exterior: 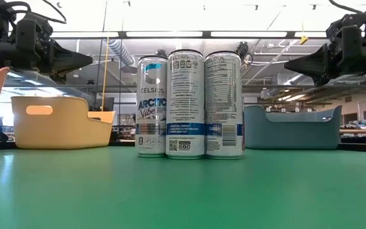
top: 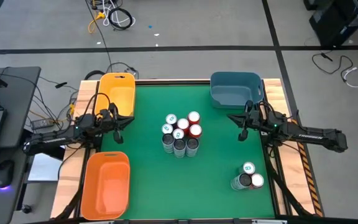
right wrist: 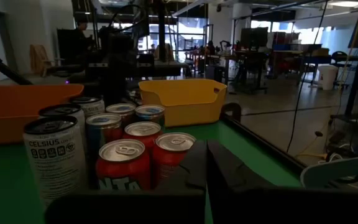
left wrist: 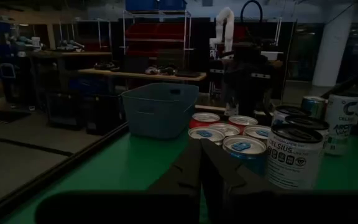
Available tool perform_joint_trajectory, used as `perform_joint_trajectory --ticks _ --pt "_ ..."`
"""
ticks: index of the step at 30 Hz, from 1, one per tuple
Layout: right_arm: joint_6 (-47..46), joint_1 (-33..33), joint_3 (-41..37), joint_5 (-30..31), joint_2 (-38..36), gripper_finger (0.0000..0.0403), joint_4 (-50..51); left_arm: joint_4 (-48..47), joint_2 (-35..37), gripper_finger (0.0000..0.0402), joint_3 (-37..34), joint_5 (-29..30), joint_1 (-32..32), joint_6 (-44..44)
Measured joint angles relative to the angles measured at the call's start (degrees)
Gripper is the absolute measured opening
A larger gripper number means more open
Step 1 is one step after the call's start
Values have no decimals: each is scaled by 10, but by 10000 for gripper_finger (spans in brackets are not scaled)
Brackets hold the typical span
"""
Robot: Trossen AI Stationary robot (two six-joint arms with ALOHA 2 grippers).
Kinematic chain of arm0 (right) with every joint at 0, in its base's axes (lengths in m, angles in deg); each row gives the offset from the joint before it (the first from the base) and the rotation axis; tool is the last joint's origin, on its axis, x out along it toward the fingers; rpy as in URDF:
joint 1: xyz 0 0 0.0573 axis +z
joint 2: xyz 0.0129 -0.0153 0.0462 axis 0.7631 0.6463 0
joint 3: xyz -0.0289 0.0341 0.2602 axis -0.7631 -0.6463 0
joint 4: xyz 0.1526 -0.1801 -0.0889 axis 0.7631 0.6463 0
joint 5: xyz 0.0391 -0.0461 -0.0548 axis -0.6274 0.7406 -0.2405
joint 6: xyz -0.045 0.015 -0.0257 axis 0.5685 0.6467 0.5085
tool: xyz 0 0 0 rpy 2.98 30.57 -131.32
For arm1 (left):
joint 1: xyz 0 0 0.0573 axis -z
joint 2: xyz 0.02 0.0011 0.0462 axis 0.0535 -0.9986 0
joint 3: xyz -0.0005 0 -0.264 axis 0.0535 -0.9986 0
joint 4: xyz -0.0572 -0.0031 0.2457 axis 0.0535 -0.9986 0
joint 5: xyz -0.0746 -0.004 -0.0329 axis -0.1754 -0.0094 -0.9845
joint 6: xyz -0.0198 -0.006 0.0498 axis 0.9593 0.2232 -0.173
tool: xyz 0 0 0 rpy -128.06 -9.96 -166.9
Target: Sort soda cans
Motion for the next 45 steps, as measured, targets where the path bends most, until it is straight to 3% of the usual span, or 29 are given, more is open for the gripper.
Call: perform_joint_trajectory --ticks 24,36,45 --pt "0 0 0 0 0 0 0 20 0 12 0 0 0 1" --pt "0 0 0 0 0 0 0 118 0 12 0 -1 0 135" --pt "0 0 0 0 0 0 0 138 0 12 0 -10 0 149"
